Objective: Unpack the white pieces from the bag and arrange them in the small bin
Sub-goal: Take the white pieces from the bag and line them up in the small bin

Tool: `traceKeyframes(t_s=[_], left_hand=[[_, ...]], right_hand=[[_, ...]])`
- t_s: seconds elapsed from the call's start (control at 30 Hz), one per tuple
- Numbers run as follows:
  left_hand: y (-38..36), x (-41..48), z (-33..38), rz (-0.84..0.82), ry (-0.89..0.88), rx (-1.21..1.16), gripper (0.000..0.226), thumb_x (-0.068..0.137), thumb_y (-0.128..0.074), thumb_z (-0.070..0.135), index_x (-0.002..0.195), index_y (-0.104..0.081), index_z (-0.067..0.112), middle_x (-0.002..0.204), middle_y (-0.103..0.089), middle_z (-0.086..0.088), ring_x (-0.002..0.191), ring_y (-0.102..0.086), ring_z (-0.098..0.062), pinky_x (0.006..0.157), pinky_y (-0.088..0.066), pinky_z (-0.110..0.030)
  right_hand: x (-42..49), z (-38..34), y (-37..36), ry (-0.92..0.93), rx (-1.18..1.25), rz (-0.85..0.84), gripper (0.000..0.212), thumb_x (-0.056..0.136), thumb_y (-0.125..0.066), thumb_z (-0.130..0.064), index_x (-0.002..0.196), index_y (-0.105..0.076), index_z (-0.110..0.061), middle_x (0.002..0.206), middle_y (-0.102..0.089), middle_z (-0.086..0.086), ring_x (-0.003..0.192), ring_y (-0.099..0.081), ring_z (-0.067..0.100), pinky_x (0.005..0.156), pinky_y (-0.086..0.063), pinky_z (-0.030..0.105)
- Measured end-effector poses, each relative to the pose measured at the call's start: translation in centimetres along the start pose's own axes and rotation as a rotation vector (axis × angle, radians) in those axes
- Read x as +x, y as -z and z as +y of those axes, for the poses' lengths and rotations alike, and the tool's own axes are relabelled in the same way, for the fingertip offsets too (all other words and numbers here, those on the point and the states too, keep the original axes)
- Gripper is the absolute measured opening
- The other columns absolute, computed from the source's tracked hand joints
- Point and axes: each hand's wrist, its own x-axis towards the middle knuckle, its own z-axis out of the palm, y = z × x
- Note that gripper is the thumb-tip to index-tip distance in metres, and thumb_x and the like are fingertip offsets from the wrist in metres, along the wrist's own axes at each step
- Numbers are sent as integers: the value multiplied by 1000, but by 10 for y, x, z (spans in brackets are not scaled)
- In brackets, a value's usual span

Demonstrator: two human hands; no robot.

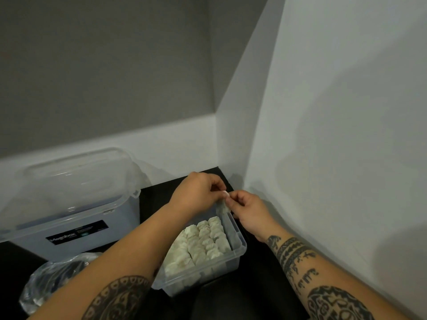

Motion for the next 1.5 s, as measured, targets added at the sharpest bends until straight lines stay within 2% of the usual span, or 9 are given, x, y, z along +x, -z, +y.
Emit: traceKeyframes(t_s=[0.13,0.3,0.43,0.57,0.63,0.83,0.97,1.17,1.5], left_hand=[[-7,-5,-5,8,32,-74,15,87,-79,41,99,-75,32,89,-72,15,85,-66,1,79,-56,-24],[-16,-13,-12,-44,94,-35,7,90,-76,35,95,-76,30,86,-72,14,81,-67,-2,76,-59,-27],[-29,-18,-23,-121,177,30,8,91,-75,36,95,-74,29,87,-70,12,80,-67,-5,71,-57,-26],[-54,-24,-39,-210,268,56,6,92,-74,34,94,-71,30,90,-70,10,82,-65,-4,74,-54,-24],[-66,-25,-44,-237,300,48,6,92,-75,35,92,-70,30,92,-71,8,83,-66,-6,78,-56,-28],[-91,-22,-43,-295,319,87,14,91,-75,34,81,-65,34,88,-64,11,76,-64,-6,60,-47,-20],[-101,-22,-40,-331,361,107,15,89,-76,30,80,-65,31,96,-65,5,77,-65,-14,73,-60,-34],[-112,-23,-40,-306,385,124,19,90,-74,28,77,-60,29,91,-68,2,77,-66,-15,63,-48,-26],[-117,-26,-43,-460,418,212,19,86,-79,36,94,-67,23,104,-67,-3,95,-65,-20,80,-53,-30]], right_hand=[[-2,3,2,31,-28,51,13,98,-65,-15,91,-74,-22,75,-70,-11,61,-59,-6,62,-46,13],[-3,13,4,8,-98,38,8,96,-70,-21,98,-77,-22,91,-77,-3,88,-72,11,81,-57,24],[-7,24,6,-49,-127,80,6,97,-67,-24,101,-72,-24,94,-73,-12,89,-68,2,72,-51,11],[-9,40,6,-102,-186,89,17,100,-63,-25,115,-67,-27,106,-68,-14,100,-64,3,87,-53,22],[-8,44,3,-114,-196,84,24,99,-64,-22,123,-65,-25,111,-66,-13,100,-62,1,83,-52,19],[-3,45,2,-120,-225,87,22,98,-65,-19,120,-67,-24,106,-66,-13,95,-62,1,80,-51,16],[-3,44,3,-130,-217,85,19,98,-65,-20,117,-67,-23,103,-68,-11,94,-63,1,73,-48,12],[-3,46,4,-148,-222,82,16,98,-66,-24,114,-68,-26,103,-69,-12,95,-64,2,74,-50,14],[-1,43,3,-171,-264,69,16,99,-65,-23,115,-67,-26,102,-66,-16,93,-61,-1,69,-45,10]])
